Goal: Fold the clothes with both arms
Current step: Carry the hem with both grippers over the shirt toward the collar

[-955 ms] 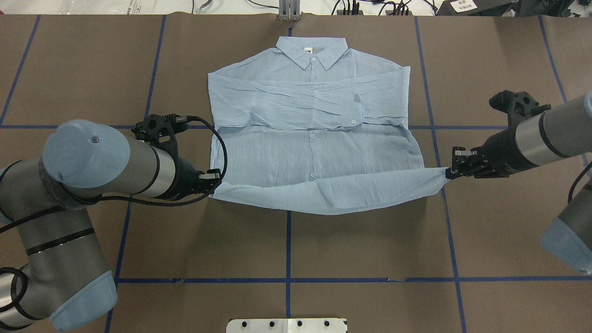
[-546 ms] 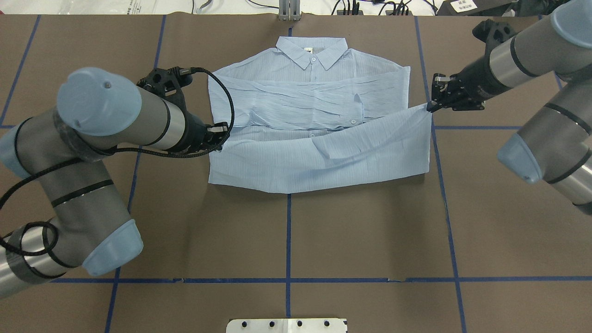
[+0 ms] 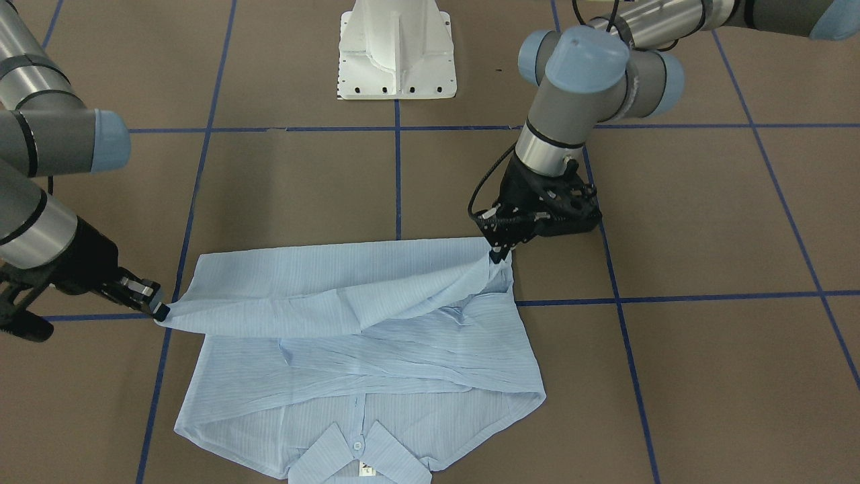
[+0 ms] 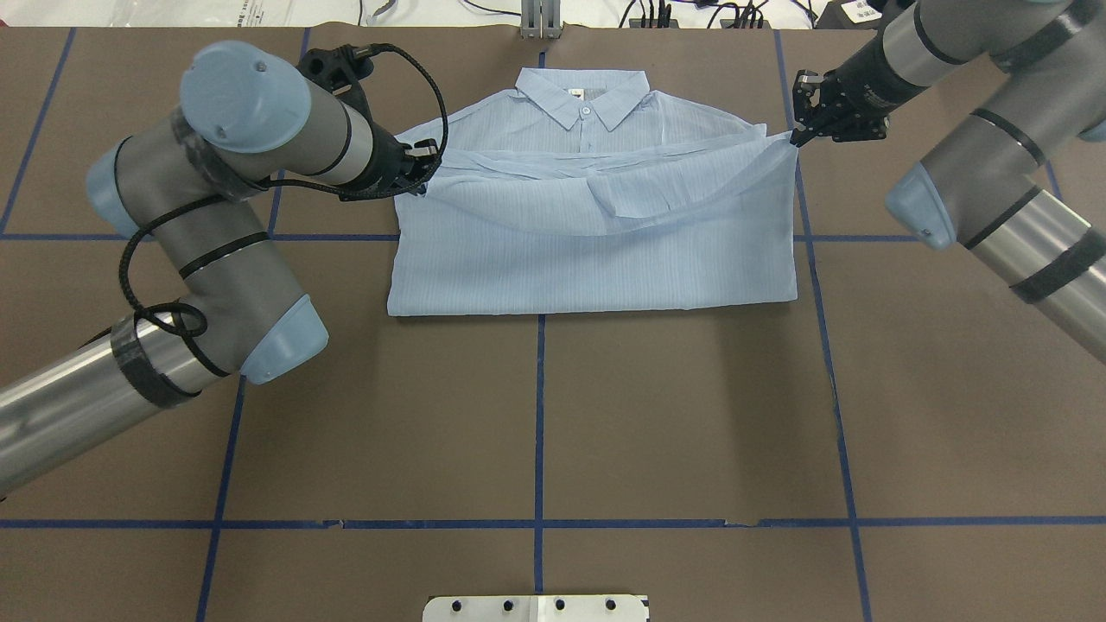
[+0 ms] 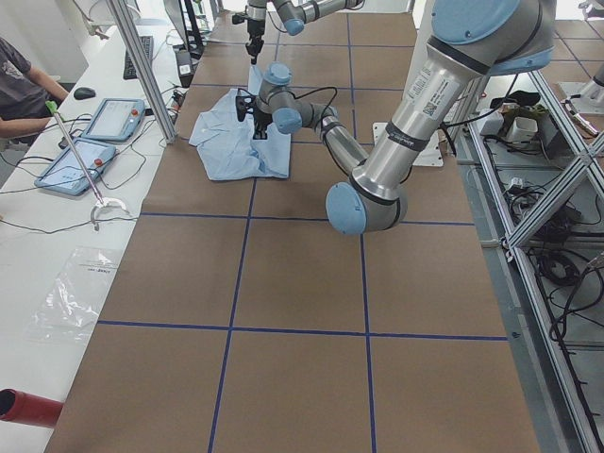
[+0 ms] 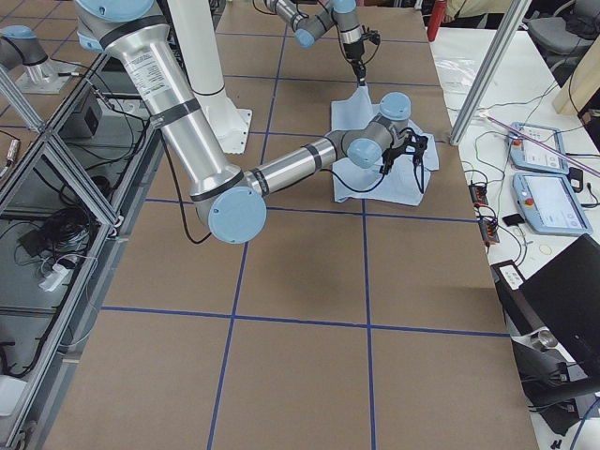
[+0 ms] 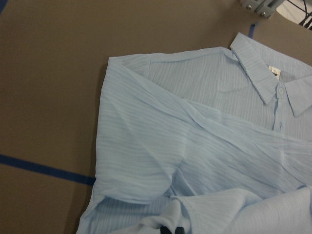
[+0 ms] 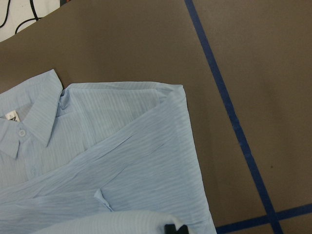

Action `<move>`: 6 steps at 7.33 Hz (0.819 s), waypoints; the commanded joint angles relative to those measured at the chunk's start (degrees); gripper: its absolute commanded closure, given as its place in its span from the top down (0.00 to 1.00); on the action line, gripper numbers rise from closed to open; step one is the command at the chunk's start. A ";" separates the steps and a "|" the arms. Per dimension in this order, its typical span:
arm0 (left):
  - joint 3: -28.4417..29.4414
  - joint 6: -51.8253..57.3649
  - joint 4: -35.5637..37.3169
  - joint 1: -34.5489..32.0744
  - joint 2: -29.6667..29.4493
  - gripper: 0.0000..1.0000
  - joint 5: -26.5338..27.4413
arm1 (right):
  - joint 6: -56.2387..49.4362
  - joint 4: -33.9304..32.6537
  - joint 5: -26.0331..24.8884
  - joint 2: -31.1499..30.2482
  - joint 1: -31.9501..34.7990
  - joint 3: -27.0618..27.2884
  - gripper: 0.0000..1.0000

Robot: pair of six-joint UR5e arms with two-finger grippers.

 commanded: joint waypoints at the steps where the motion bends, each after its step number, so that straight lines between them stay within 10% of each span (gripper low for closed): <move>1: 13.41 -0.19 -7.10 -2.80 -5.65 0.00 0.07 | -0.63 0.19 -0.01 3.75 0.24 -6.51 0.00; 6: 26.37 -0.10 -16.78 -4.83 -8.23 0.00 1.29 | -0.89 0.19 -0.97 11.48 0.16 -17.84 0.00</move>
